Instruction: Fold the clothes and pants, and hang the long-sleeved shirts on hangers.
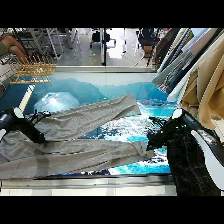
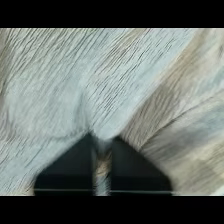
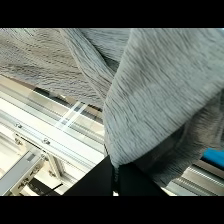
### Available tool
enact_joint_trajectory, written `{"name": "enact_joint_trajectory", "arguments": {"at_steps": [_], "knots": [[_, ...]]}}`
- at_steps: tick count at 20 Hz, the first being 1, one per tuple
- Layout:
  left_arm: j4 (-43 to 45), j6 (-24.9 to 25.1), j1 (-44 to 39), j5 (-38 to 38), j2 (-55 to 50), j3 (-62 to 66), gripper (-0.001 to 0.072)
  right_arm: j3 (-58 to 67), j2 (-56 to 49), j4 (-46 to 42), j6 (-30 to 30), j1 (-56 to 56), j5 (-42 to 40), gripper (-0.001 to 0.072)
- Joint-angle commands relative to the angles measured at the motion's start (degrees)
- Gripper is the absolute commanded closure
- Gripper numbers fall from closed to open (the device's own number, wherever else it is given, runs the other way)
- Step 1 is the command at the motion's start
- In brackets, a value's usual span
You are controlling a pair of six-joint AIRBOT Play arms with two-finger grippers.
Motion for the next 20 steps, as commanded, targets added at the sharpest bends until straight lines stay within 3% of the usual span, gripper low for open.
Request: {"name": "enact_joint_trajectory", "arguments": {"at_steps": [1,3,8,12,16,20], "knots": [[0.20,-8.72,0.04,5.46,-0.17,0.20,0.0693,-0.02,0.98,1.66,-3.58,0.00,0.07,0.0688],[0.15,-8.68,0.92,5.09,1.75,0.98,0.0693,-0.02,5.35,2.12,-6.64,-0.02,0.55,0.0688],[-5.20,-8.44,8.11,4.98,9.09,9.64,0.0693,-0.02,25.59,1.81,-6.71,-0.02,0.52,0.0688],[-16.76,-8.39,16.11,8.09,9.62,12.52,0.0693,-0.02,36.70,-3.50,1.16,-0.02,-0.63,0.0688],[-22.73,-8.41,19.69,15.69,5.05,12.52,0.0693,-0.04,34.34,-11.78,8.41,-0.02,-15.21,0.0688],[-32.65,-8.46,18.64,24.24,-3.10,12.52,0.0691,-0.02,20.28,-5.16,9.60,0.00,-38.69,0.0688]]}}
